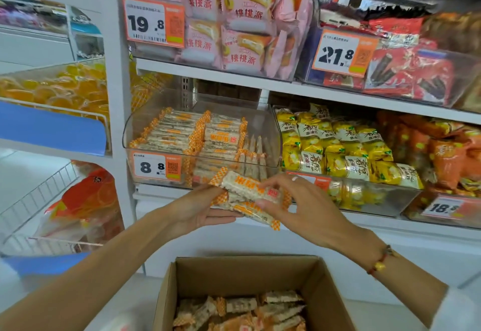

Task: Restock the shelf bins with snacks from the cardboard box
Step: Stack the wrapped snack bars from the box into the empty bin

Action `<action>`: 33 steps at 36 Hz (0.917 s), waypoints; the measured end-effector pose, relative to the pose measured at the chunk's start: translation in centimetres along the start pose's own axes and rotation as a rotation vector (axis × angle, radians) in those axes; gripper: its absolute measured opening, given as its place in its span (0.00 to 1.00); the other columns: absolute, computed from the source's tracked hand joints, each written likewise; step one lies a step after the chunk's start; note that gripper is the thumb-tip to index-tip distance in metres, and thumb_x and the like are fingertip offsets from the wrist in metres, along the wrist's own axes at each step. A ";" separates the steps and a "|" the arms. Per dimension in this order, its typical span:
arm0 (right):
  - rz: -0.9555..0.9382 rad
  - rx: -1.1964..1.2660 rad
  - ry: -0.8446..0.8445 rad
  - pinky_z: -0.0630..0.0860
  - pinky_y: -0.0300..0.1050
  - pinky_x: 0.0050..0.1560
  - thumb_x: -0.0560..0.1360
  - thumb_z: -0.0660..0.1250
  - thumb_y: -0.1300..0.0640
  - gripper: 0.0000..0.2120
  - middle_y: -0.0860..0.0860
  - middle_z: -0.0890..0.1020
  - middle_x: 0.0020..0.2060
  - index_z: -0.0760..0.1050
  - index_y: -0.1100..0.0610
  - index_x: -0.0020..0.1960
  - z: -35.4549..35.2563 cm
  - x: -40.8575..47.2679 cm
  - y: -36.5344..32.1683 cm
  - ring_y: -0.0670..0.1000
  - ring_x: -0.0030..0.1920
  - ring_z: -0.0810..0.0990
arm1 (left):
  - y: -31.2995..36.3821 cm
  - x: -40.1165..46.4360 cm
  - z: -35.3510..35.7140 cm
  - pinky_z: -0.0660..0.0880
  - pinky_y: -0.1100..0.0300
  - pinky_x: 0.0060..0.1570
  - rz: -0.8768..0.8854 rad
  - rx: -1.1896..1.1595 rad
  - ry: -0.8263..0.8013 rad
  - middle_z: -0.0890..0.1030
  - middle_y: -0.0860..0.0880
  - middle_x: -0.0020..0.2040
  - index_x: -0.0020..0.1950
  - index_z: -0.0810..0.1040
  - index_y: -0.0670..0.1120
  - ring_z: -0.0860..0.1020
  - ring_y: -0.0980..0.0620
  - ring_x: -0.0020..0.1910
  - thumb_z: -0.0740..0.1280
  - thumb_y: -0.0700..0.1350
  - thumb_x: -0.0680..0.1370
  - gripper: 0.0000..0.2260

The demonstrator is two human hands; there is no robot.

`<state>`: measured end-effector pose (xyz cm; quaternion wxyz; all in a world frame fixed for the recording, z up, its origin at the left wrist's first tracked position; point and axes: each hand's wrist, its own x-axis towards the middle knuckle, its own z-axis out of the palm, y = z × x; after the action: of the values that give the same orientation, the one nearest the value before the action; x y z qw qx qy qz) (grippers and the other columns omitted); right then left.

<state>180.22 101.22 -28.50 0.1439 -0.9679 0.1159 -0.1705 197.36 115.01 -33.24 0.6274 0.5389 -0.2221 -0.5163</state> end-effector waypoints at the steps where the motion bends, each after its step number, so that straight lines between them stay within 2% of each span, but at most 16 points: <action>1: 0.014 0.031 0.046 0.71 0.39 0.46 0.71 0.60 0.32 0.19 0.42 0.78 0.50 0.73 0.41 0.55 0.1 0.3 -0.1 0.42 0.51 0.74 | 0.2 0.0 0.2 0.80 0.53 0.51 0.007 0.008 -0.002 0.78 0.48 0.64 0.72 0.66 0.48 0.82 0.42 0.52 0.58 0.44 0.83 0.17; 4: 0.063 0.173 0.018 0.76 0.51 0.52 0.70 0.70 0.39 0.14 0.48 0.80 0.51 0.71 0.46 0.47 -0.3 1.9 0.1 0.50 0.53 0.78 | 0.8 0.0 0.5 0.80 0.52 0.51 0.035 0.069 -0.016 0.73 0.55 0.67 0.72 0.61 0.53 0.83 0.43 0.52 0.61 0.47 0.81 0.20; 5: 0.083 0.230 -0.048 0.77 0.51 0.54 0.70 0.71 0.42 0.13 0.50 0.80 0.53 0.71 0.47 0.47 -0.7 2.6 0.4 0.52 0.55 0.78 | 1.0 -0.1 0.5 0.80 0.53 0.52 0.057 0.102 -0.008 0.71 0.58 0.65 0.69 0.58 0.57 0.83 0.44 0.51 0.62 0.47 0.81 0.20; 7: 0.134 0.368 -0.221 0.76 0.41 0.57 0.71 0.72 0.47 0.13 0.50 0.79 0.58 0.71 0.49 0.48 -1.7 3.9 0.9 0.51 0.60 0.77 | 1.5 -0.2 0.2 0.79 0.53 0.53 0.083 0.133 0.001 0.69 0.57 0.68 0.75 0.52 0.58 0.83 0.45 0.50 0.62 0.48 0.80 0.27; 8: 0.171 0.458 -0.311 0.75 0.40 0.59 0.71 0.72 0.49 0.14 0.50 0.78 0.60 0.70 0.50 0.51 -2.2 4.4 1.2 0.50 0.63 0.76 | 1.8 -0.2 -0.1 0.79 0.52 0.55 0.081 0.131 -0.003 0.66 0.55 0.72 0.77 0.51 0.56 0.83 0.45 0.51 0.63 0.49 0.79 0.30; 10: 0.215 0.560 -0.405 0.72 0.47 0.66 0.69 0.73 0.48 0.23 0.49 0.72 0.68 0.70 0.48 0.60 -2.9 5.2 1.8 0.49 0.68 0.71 | 2.4 -0.2 -0.1 0.79 0.52 0.54 0.075 0.109 -0.006 0.65 0.55 0.73 0.78 0.52 0.55 0.83 0.45 0.52 0.64 0.51 0.78 0.32; 12: 0.181 0.549 -0.447 0.67 0.49 0.70 0.68 0.72 0.44 0.32 0.44 0.65 0.73 0.65 0.41 0.70 -3.2 5.6 1.9 0.47 0.72 0.65 | 2.8 -0.2 -0.2 0.80 0.54 0.52 0.070 0.073 0.005 0.72 0.56 0.66 0.75 0.59 0.54 0.83 0.44 0.52 0.64 0.50 0.79 0.27; 14: 0.111 0.484 -0.490 0.64 0.36 0.68 0.72 0.69 0.45 0.31 0.39 0.61 0.74 0.62 0.37 0.72 -3.0 5.6 1.6 0.42 0.70 0.62 | 2.8 -0.4 -0.1 0.80 0.55 0.51 0.077 0.051 0.027 0.80 0.51 0.59 0.71 0.67 0.49 0.83 0.43 0.52 0.62 0.48 0.80 0.19; 16: 0.068 0.381 -0.531 0.63 0.23 0.58 0.76 0.67 0.47 0.30 0.36 0.61 0.71 0.59 0.39 0.74 -2.4 5.6 1.1 0.39 0.68 0.61 | 2.6 -0.2 -0.1 0.80 0.55 0.51 0.056 0.003 0.056 0.81 0.44 0.58 0.69 0.70 0.48 0.82 0.42 0.53 0.59 0.47 0.82 0.16; 21: 0.007 0.297 -0.448 0.60 0.37 0.71 0.76 0.68 0.51 0.33 0.41 0.60 0.75 0.55 0.40 0.75 -0.7 5.9 0.4 0.43 0.74 0.59 | 3.5 -0.3 -0.1 0.81 0.52 0.51 0.065 -0.027 0.080 0.82 0.45 0.58 0.66 0.71 0.55 0.82 0.44 0.53 0.52 0.68 0.77 0.26; 24: -0.063 0.309 -0.370 0.56 0.43 0.75 0.76 0.69 0.53 0.34 0.37 0.60 0.73 0.55 0.38 0.74 -0.3 6.6 0.0 0.40 0.73 0.59 | 4.2 -0.5 -0.5 0.80 0.54 0.51 0.156 0.089 0.080 0.75 0.49 0.67 0.74 0.62 0.59 0.83 0.47 0.51 0.64 0.73 0.67 0.39; 26: -0.090 0.296 -0.359 0.57 0.36 0.73 0.75 0.70 0.52 0.33 0.29 0.59 0.68 0.55 0.37 0.72 -0.4 7.1 -0.3 0.33 0.69 0.59 | 4.4 -0.3 -0.7 0.80 0.57 0.52 0.208 0.201 0.098 0.74 0.50 0.67 0.75 0.60 0.56 0.83 0.49 0.51 0.73 0.66 0.65 0.43; 28: -0.067 0.302 -0.412 0.62 0.24 0.63 0.74 0.69 0.48 0.33 0.26 0.61 0.63 0.55 0.36 0.72 -1.1 7.9 -0.6 0.29 0.63 0.65 | 5.0 0.0 -0.6 0.80 0.62 0.48 0.304 0.256 0.151 0.79 0.53 0.58 0.68 0.67 0.53 0.82 0.52 0.50 0.72 0.57 0.72 0.28; 29: -0.049 0.294 -0.439 0.66 0.24 0.59 0.74 0.68 0.46 0.32 0.27 0.65 0.62 0.57 0.38 0.73 -1.6 8.5 -0.7 0.28 0.58 0.69 | 5.4 0.0 -0.5 0.80 0.65 0.46 0.346 0.286 0.183 0.81 0.55 0.53 0.65 0.69 0.54 0.82 0.53 0.50 0.71 0.55 0.74 0.22; 31: -0.014 0.261 -0.468 0.72 0.26 0.48 0.74 0.66 0.43 0.30 0.34 0.72 0.57 0.59 0.42 0.74 -2.6 9.9 -0.9 0.32 0.50 0.74 | 6.3 0.1 -0.5 0.79 0.60 0.53 0.423 0.382 0.224 0.81 0.55 0.54 0.68 0.69 0.53 0.80 0.54 0.55 0.71 0.58 0.72 0.26; 33: 0.001 0.237 -0.485 0.70 0.29 0.51 0.73 0.67 0.41 0.32 0.39 0.71 0.61 0.60 0.44 0.74 -3.5 11.4 -1.1 0.38 0.56 0.73 | 7.0 0.0 -0.7 0.74 0.60 0.60 0.502 0.493 0.249 0.78 0.57 0.61 0.71 0.66 0.53 0.77 0.57 0.59 0.70 0.62 0.71 0.32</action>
<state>189.55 98.28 -21.64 0.2799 -0.9568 0.0578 0.0540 200.80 114.51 -27.14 0.6079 0.6614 -0.3870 -0.2079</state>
